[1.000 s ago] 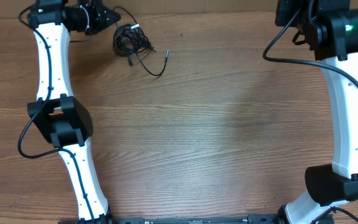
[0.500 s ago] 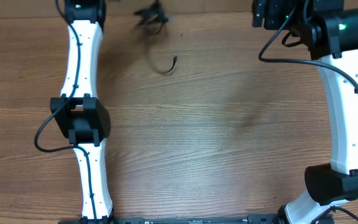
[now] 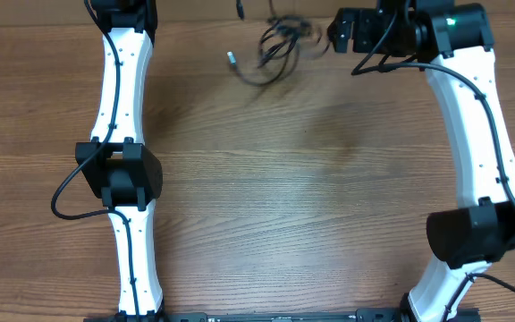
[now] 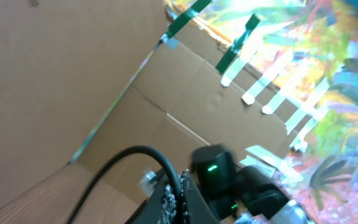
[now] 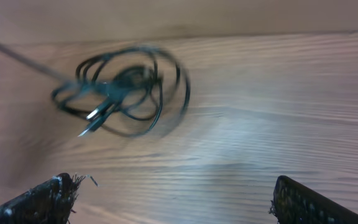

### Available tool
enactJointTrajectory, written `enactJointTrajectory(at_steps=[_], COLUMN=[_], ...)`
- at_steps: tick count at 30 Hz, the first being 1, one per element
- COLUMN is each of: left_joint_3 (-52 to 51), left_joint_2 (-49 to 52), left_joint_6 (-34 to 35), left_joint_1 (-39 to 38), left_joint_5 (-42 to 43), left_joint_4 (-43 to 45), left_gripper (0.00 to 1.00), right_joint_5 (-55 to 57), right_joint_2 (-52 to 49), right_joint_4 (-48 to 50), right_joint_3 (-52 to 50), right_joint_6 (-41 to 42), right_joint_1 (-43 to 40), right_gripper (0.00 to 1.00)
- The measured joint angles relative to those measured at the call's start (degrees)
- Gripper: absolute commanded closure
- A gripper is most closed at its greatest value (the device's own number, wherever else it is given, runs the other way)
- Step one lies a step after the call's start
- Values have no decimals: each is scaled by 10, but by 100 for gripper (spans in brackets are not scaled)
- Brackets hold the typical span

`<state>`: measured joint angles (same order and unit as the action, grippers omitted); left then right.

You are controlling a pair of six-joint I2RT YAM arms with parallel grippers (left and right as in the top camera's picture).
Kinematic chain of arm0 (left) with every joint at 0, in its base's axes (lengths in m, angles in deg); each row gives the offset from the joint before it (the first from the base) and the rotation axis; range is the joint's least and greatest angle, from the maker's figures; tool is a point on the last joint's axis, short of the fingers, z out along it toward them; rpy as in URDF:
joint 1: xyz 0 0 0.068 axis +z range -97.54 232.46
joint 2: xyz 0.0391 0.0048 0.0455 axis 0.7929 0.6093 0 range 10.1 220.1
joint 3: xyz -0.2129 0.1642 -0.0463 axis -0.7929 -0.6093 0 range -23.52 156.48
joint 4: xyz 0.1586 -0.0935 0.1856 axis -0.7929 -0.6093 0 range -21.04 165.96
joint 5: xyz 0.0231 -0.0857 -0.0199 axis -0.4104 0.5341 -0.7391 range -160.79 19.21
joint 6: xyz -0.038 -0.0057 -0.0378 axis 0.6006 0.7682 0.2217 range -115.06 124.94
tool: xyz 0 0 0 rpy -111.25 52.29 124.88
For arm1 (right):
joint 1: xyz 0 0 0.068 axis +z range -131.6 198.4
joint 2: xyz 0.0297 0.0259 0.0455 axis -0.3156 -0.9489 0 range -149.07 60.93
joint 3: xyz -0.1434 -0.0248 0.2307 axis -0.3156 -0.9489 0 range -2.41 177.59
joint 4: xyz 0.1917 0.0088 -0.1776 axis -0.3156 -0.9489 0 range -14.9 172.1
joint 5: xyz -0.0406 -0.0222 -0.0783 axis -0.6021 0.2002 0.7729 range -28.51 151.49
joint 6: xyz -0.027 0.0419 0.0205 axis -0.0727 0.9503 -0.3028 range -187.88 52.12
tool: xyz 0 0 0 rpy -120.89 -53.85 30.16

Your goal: Untangle cables

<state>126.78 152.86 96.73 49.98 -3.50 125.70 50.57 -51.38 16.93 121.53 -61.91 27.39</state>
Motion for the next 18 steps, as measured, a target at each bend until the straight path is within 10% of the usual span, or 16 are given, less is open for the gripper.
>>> enactJointTrajectory(at_steps=[18], left_joint_3=[47], left_joint_2=[0], left_joint_6=[28], left_joint_1=[0], left_joint_5=[-37], left_joint_4=[2], left_gripper=[96], right_joint_5=[-283], right_joint_2=[-49], right_joint_4=[67], right_joint_3=[-4], right_joint_6=[190], right_joint_1=[0], right_gripper=[0])
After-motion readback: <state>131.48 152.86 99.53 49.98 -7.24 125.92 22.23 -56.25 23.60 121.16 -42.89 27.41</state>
